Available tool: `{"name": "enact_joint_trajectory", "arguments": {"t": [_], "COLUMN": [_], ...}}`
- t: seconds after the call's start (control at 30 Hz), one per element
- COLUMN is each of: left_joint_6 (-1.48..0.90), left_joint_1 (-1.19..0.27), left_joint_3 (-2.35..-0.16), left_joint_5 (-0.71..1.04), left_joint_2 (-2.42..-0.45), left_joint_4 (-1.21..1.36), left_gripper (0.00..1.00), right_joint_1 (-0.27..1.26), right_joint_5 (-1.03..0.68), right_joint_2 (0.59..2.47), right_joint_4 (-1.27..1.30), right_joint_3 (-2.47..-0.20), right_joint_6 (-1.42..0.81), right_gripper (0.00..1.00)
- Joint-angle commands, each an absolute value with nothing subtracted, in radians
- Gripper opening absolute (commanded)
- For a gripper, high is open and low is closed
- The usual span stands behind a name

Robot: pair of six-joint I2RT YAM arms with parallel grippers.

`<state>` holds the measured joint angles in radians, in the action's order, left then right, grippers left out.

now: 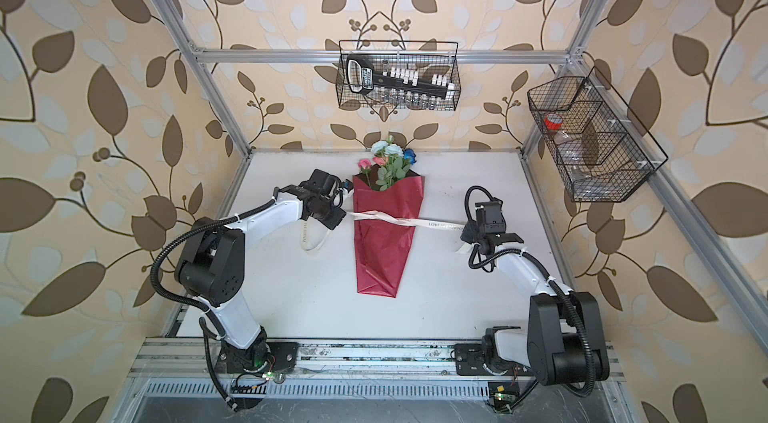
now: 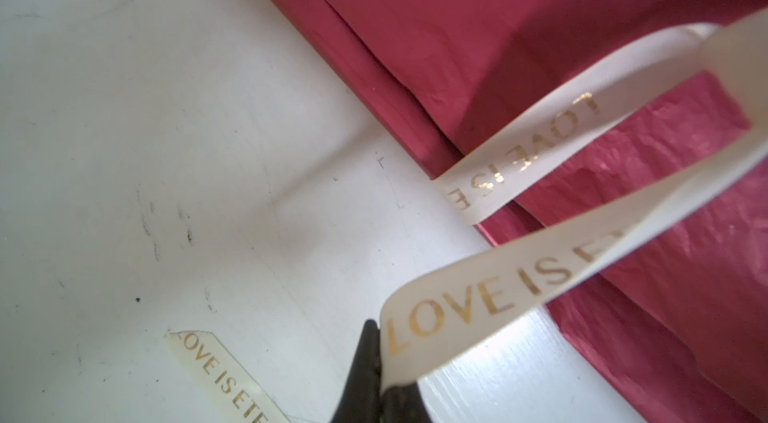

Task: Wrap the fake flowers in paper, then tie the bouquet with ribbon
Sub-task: 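Draw both ribbon ends outward, left and right grippers moving away from the cone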

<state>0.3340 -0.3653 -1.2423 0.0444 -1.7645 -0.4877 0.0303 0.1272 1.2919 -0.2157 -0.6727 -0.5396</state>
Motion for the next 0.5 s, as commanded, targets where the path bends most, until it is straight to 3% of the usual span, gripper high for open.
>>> {"name": "enact_joint_trajectory", "arguments": {"t": [0.0, 0.47], "left_joint_6": [0.339, 0.309], "left_joint_1": [-0.357, -0.250], "left_joint_3": [-1.262, -1.206], "left_joint_5": [0.045, 0.028], "left_joint_2": [-1.776, -1.791], "left_joint_4": [-0.497, -0.520], "left_gripper": [0.00, 0.00], "right_joint_1": [-0.011, -0.085], "right_joint_5": [0.100, 0.031], "right_joint_2": [1.280, 1.295], "right_joint_4": [-0.170, -0.159], "right_joint_3": [-0.639, -0.618], "right_joint_6": [-0.588, -0.577], "right_gripper": [0.00, 0.00]}}
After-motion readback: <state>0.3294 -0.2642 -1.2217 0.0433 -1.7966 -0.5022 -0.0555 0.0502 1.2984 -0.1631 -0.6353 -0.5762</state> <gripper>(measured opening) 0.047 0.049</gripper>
